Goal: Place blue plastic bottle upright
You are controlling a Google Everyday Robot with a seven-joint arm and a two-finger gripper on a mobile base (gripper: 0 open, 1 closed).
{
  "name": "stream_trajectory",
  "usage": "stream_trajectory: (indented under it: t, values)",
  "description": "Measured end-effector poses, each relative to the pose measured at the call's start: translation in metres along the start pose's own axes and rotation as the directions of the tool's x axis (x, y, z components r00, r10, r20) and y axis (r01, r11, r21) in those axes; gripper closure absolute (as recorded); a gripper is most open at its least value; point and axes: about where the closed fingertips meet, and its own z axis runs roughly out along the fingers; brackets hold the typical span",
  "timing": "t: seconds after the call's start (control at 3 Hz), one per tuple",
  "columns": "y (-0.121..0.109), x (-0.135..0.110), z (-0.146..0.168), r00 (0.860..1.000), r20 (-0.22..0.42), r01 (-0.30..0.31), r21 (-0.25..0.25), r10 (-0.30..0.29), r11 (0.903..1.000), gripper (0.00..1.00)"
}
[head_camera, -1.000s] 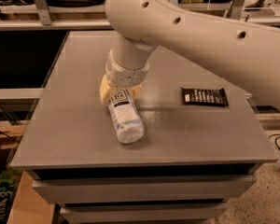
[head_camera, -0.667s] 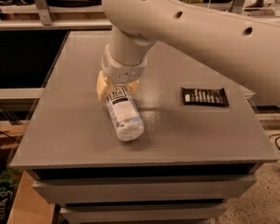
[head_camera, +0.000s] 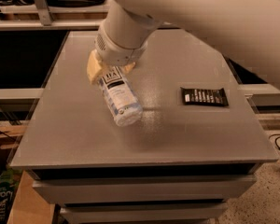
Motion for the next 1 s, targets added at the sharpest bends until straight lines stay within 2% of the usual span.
stream_trajectory:
  t: [0.33,0.67,1.0]
  values:
    - [0.013,-0.007,-0.015,0.990,0.122,0.084,-0.072,-0.075,0.9939,1.00]
    - [0.014,-0.024,-0.023,0.970,0.208,0.144,-0.073,-0.126,0.9869,1.00]
    - [0.015,-0.024,-0.023,0.970,0.206,0.146,-0.071,-0.128,0.9868,1.00]
